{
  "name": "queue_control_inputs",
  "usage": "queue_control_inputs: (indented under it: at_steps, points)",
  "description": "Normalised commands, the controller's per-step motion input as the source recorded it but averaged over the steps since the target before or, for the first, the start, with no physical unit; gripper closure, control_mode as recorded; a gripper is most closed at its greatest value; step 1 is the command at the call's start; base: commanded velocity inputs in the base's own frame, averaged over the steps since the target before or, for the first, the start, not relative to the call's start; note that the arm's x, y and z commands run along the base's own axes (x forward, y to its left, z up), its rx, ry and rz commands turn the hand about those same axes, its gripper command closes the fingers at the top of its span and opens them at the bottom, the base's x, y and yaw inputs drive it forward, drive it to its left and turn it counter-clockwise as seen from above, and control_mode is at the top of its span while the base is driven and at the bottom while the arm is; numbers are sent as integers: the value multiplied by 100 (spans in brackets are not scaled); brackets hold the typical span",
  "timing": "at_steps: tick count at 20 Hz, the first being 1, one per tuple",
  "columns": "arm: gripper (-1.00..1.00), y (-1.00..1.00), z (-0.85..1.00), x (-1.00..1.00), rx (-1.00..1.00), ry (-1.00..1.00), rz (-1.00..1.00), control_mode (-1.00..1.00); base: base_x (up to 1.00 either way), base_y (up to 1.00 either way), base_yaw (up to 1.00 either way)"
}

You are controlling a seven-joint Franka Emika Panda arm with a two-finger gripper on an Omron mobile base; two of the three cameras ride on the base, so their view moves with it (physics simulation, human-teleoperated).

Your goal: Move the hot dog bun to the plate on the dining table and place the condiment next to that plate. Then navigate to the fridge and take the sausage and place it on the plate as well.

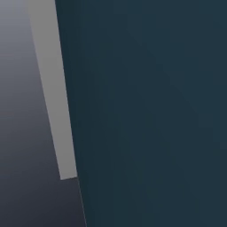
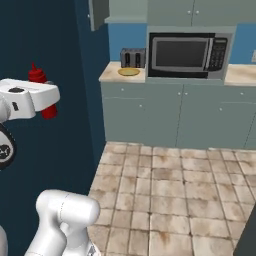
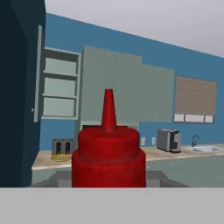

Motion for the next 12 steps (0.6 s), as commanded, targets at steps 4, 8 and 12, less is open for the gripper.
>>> queue_control_inputs:
  at_steps: [4,8,12]
  points:
    - [100,0,0,0,0,0,0,100,-100,-21,0]
    - [100,0,0,0,0,0,0,100,-100,-49,0]
    - [100,0,0,0,0,0,0,100,-100,-91,-3]
